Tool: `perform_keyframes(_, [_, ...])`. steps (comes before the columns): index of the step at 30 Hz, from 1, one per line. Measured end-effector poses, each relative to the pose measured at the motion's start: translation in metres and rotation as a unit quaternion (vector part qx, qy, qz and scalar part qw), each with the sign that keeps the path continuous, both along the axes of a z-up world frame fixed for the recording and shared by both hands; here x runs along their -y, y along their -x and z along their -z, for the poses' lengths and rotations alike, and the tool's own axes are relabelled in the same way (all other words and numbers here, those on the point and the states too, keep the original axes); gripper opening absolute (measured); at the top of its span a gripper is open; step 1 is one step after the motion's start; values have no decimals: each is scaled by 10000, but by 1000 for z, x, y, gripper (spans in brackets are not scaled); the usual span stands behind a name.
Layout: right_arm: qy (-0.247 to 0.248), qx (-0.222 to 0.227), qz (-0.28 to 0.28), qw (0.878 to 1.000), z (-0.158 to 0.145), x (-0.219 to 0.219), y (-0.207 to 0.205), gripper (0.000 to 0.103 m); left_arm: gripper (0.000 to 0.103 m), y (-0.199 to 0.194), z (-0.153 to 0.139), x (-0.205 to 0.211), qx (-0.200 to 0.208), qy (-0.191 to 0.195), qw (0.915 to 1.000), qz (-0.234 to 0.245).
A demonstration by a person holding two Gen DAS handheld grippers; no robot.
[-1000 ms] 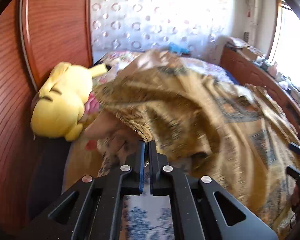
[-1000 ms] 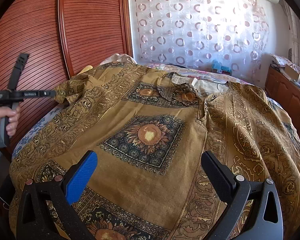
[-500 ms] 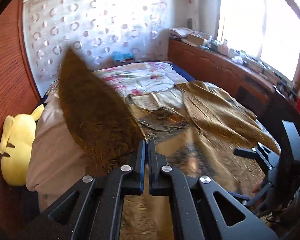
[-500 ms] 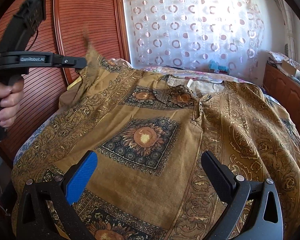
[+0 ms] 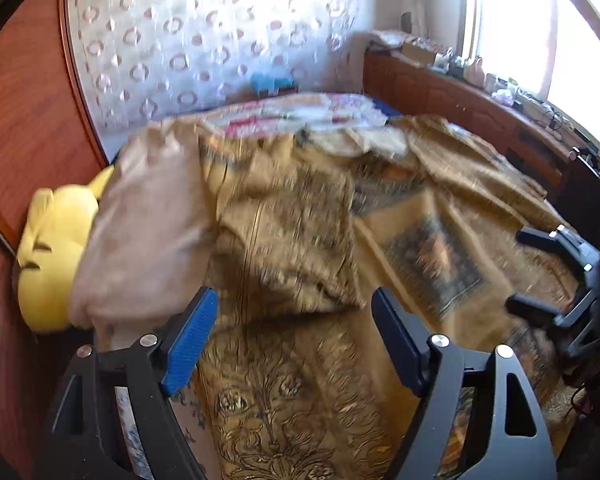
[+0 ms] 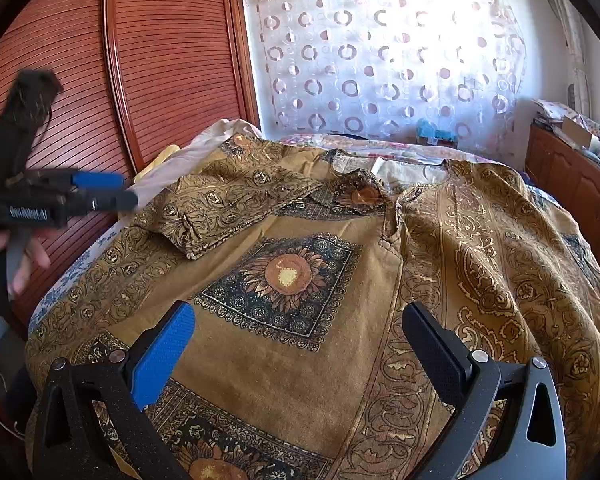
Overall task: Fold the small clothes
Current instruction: 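Lift the sleeve with the left gripper, fold it over the shirt body, release, then move the right gripper to the other sleeve cuff and grasp it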
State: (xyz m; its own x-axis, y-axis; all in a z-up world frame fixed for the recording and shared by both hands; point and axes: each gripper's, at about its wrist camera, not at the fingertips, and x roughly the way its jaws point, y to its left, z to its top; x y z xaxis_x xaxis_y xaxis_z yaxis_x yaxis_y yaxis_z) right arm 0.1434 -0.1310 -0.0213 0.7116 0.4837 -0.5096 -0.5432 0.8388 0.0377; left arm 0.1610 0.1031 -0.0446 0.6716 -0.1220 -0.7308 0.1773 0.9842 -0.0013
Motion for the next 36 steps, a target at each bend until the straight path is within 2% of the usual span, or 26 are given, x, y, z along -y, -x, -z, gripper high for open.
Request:
perform_keyframes(9, [1,-35,6,10000,-1,-1,-2,103,81,-8,52,5,-583,-109,9982,-19])
perform_keyframes(13, [-4,-39,7,10000,-1,-1,-3,103,89,-2,56,6,-379,-57,9993,-15])
perform_keyframes(16, [-10,-51,8,10000,-1,-1,-3,103,92,-2,57,9,-380,-67,9993,-8])
perform_keyframes(24, [99,-67,33,9999,-5,11,-5,103,93,-4,58,9,-397,-79,9992,5])
perform_keyframes(28, [72,28,239,9997,-21,50,-12,103,93,-3,58,10,-398,-81,9992,1])
perform_keyframes(32, [160,140,797,9966,-39,114,-33,103,93,-3,58,9,-398,-79,9992,0])
perform_keyframes(36, [353,-1,1425,9892,-40,177,-61,103,94,-3,57,9,-398,-85,9992,-1])
